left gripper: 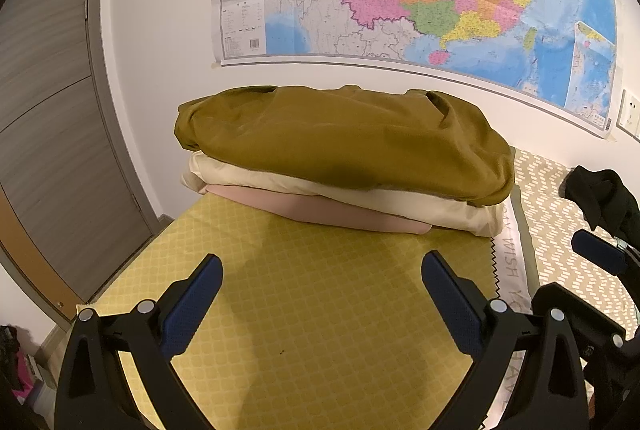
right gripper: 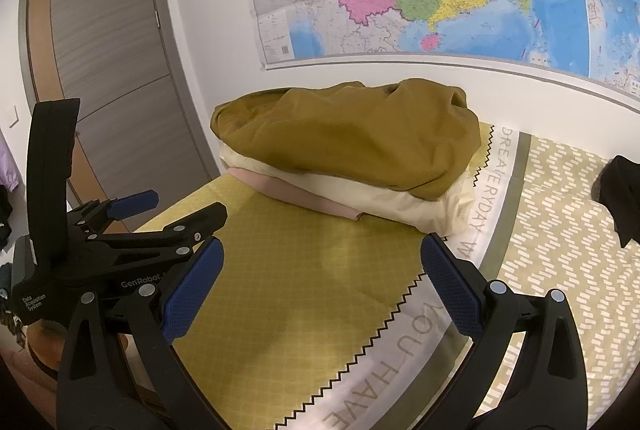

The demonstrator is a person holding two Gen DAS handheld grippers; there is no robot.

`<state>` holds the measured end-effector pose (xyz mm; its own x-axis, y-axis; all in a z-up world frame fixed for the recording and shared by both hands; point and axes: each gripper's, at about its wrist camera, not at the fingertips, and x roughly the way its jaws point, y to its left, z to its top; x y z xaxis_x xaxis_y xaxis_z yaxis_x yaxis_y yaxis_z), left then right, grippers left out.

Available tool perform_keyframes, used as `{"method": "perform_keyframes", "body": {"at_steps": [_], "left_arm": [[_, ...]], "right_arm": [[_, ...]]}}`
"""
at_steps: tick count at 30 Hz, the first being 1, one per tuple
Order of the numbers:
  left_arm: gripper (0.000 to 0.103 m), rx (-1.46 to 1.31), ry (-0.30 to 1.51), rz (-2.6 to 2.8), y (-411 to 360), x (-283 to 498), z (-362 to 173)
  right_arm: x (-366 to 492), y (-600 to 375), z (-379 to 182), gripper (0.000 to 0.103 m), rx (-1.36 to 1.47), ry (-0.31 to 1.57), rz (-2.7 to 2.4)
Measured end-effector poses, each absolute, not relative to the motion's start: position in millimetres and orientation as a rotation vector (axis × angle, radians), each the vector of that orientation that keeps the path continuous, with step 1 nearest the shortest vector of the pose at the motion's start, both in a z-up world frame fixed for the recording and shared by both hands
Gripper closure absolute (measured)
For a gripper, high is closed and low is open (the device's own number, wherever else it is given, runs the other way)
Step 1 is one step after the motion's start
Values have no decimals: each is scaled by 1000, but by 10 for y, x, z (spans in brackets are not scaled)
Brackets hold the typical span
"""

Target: Fold large clothes

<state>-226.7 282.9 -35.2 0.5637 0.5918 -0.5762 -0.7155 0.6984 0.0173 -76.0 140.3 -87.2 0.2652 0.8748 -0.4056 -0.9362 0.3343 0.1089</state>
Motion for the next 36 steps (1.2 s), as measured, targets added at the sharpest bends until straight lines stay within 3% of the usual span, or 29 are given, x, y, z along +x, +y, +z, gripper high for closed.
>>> {"method": "perform_keyframes", "body": {"at_steps": [36], "left_arm": [[7, -225, 593, 784, 2861, -2244, -358]], "right_arm": [[-752, 1453, -876, 6, -166, 439, 1239]]}}
